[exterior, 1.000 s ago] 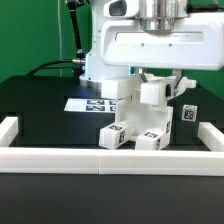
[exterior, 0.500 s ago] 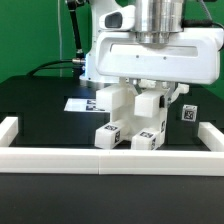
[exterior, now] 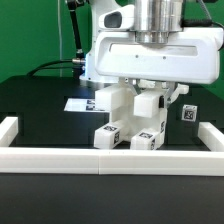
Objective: Assemble chair
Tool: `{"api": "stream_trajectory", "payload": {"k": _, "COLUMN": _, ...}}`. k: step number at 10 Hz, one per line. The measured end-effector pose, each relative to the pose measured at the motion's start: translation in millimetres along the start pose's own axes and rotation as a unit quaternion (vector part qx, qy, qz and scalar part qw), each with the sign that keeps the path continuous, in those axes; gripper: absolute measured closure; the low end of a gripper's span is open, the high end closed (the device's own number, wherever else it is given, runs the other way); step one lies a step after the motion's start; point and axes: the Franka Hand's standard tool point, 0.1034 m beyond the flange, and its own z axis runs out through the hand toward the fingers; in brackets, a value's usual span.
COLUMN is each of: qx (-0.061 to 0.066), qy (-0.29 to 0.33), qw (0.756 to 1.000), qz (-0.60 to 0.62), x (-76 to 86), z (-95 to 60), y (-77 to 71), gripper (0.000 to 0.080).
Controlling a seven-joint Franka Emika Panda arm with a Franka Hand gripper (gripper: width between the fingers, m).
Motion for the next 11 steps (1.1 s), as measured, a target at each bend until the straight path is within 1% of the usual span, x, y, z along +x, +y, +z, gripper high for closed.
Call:
{"api": "stream_trajectory", "payload": {"k": 1, "qx": 0.000, "qy": 0.001, "qw": 1.000, "qz": 0.000, "x": 1.0, "z": -0.4, "y": 0.7, "gripper": 0.0509}}
{"api": "stream_trajectory", "payload": {"k": 2, "qx": 0.000, "qy": 0.001, "qw": 1.000, "qz": -0.003, "x": 2.8, "z": -0.7, "y": 2.8, "gripper": 0.0417}}
{"api": "stream_trajectory", "payload": {"k": 3, "qx": 0.001, "qy": 0.001, "qw": 1.000, "qz": -0.002, "x": 3.9, "z": -1.9, "y": 3.3, "gripper": 0.0278}}
{"api": "stream_trajectory", "payload": {"k": 4, "qx": 0.001, "qy": 0.000, "qw": 1.000, "qz": -0.002, "x": 4.5, "z": -4.2, "y": 3.3, "gripper": 0.0187}}
{"api": "stream_trajectory", "payload": {"k": 5, "qx": 0.003, "qy": -0.001, "qw": 1.000, "qz": 0.000, "x": 5.4, "z": -9.4, "y": 3.5, "gripper": 0.0187}}
{"api": "stream_trajectory", "payload": {"k": 6, "qx": 0.007, "qy": -0.008, "qw": 1.000, "qz": 0.002, "x": 4.8, "z": -19.6, "y": 3.5, "gripper": 0.0158}}
{"api": "stream_trajectory", "payload": {"k": 8, "qx": 0.020, "qy": -0.015, "qw": 1.000, "qz": 0.013, "x": 0.6, "z": -43.2, "y": -0.8, "gripper": 0.0151}}
{"api": "stream_trajectory", "payload": {"k": 9, "qx": 0.026, "qy": -0.019, "qw": 0.999, "qz": 0.024, "x": -7.7, "z": -54.4, "y": -3.5, "gripper": 0.0151}}
{"api": "stream_trajectory", "payload": {"k": 10, "qx": 0.033, "qy": -0.023, "qw": 0.999, "qz": 0.036, "x": -22.0, "z": -64.2, "y": -6.8, "gripper": 0.0151}}
{"api": "stream_trajectory", "payload": {"k": 11, "qx": 0.037, "qy": -0.027, "qw": 0.998, "qz": 0.044, "x": -37.3, "z": -68.9, "y": -9.9, "gripper": 0.0151}}
